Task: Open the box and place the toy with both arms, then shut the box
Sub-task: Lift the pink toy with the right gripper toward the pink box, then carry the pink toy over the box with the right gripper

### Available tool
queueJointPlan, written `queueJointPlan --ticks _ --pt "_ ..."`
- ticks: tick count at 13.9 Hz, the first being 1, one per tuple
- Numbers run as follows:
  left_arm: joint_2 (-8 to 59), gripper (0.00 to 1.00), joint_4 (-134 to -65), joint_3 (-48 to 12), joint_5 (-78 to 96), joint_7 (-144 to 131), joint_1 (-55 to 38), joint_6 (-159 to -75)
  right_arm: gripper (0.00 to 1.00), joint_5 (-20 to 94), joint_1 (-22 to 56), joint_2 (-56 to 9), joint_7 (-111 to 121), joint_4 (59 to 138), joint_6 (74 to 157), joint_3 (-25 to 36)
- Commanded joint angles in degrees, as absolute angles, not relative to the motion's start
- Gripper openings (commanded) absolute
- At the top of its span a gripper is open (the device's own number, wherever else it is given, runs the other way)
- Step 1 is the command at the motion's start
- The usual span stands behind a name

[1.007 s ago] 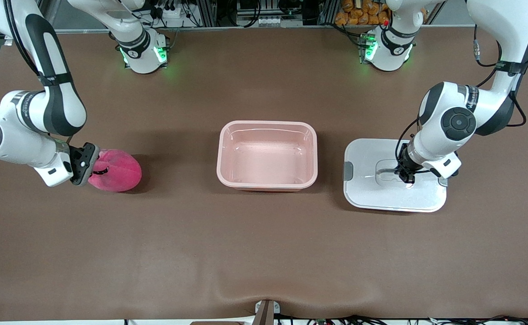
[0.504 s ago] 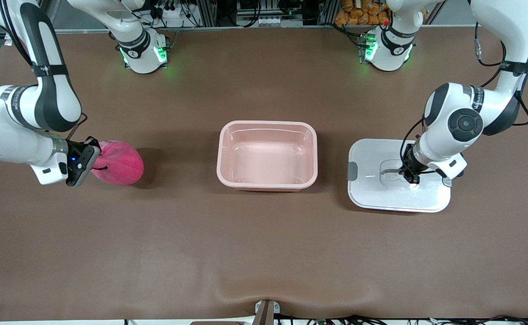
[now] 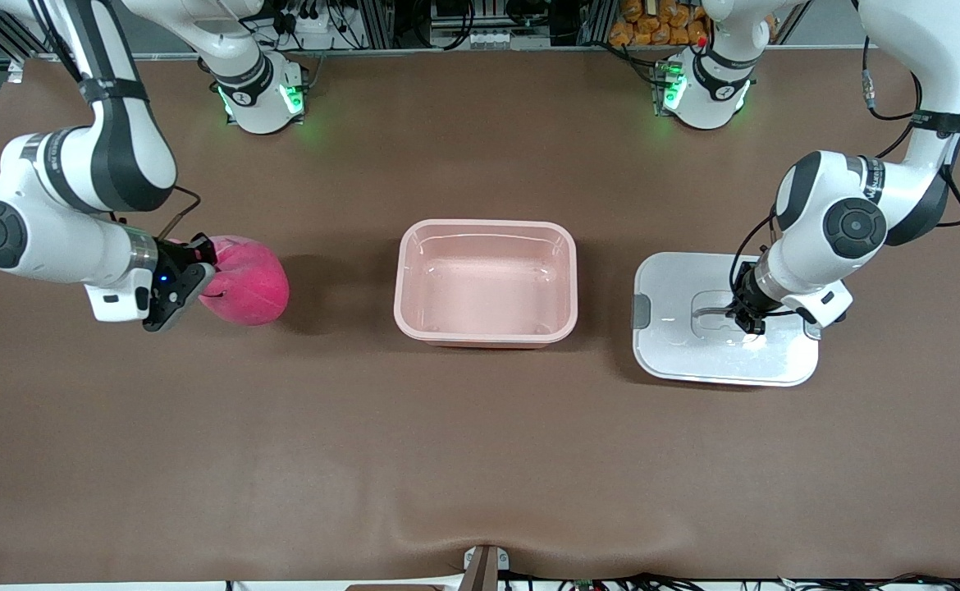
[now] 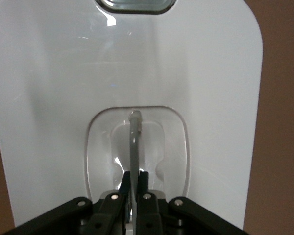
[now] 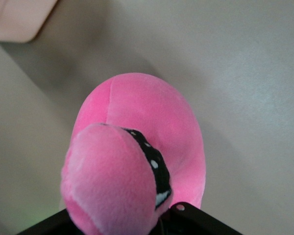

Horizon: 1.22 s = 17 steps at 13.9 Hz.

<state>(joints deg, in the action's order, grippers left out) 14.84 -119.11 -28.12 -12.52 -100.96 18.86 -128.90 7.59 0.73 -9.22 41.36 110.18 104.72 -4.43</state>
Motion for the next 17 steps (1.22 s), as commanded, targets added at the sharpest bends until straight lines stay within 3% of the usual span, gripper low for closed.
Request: queueJointPlan --ticks 1,10,17 --pt "12.3 0.00 -120.8 -28.5 -11.1 -99.4 19.6 -129.6 0.00 8.5 0.7 -8.2 33.1 108.3 101.9 -7.3" --pt "12.3 0.00 -120.7 -28.5 -11.1 -98.9 19.9 -129.6 0.00 8.5 1.1 -8.3 10.5 103.0 100.5 -18.8" --pt "12.3 0.00 -120.7 -28.5 -11.1 -97.6 19.9 -129.5 0.00 8.5 3.1 -9.1 -12.4 98.3 100.5 -24.1"
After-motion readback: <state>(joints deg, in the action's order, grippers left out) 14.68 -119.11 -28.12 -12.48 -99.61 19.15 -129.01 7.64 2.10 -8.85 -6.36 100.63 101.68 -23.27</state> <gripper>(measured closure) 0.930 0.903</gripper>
